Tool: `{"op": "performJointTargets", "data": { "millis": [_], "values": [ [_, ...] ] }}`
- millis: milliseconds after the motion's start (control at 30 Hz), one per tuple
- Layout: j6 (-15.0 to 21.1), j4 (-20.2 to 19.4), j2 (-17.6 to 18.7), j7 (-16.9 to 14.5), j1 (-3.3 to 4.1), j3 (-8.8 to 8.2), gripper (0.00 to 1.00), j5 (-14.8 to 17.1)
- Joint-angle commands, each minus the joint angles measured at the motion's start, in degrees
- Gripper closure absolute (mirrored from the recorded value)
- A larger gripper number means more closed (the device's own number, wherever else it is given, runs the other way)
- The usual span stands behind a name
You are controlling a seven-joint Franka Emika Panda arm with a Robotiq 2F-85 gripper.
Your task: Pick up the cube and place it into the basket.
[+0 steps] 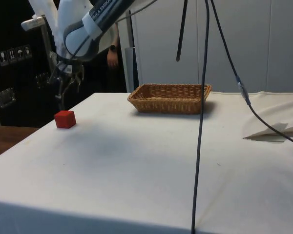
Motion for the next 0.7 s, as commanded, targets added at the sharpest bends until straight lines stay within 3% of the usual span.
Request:
{"op": "performJointTargets", "data": {
  "millis": [0,100,133,200,367,400,433,667],
  "values": [
    [0.7,0.7,0.6,-0.2,-0.23,0.29,0.00,0.2],
    [2.1,1.4,1.3,-0.2,-0.34,0.40,0.00,0.3],
    [1.7,0.9,0.9,0.1,0.00,0.00,0.00,0.1],
    [3.3,2.1,2.1,-0.3,-0.52,0.63,0.00,0.7],
    [4.5,3.7,3.9,-0.5,-0.57,0.80,0.00,1.7],
    [4.3,3.3,3.5,0.1,-0.06,0.00,0.00,1.4],
    [4.6,4.0,4.2,-0.5,-0.57,0.86,0.00,1.8],
    [5.4,5.4,6.1,-0.6,-0.52,1.32,0.00,3.1]
  ]
}}
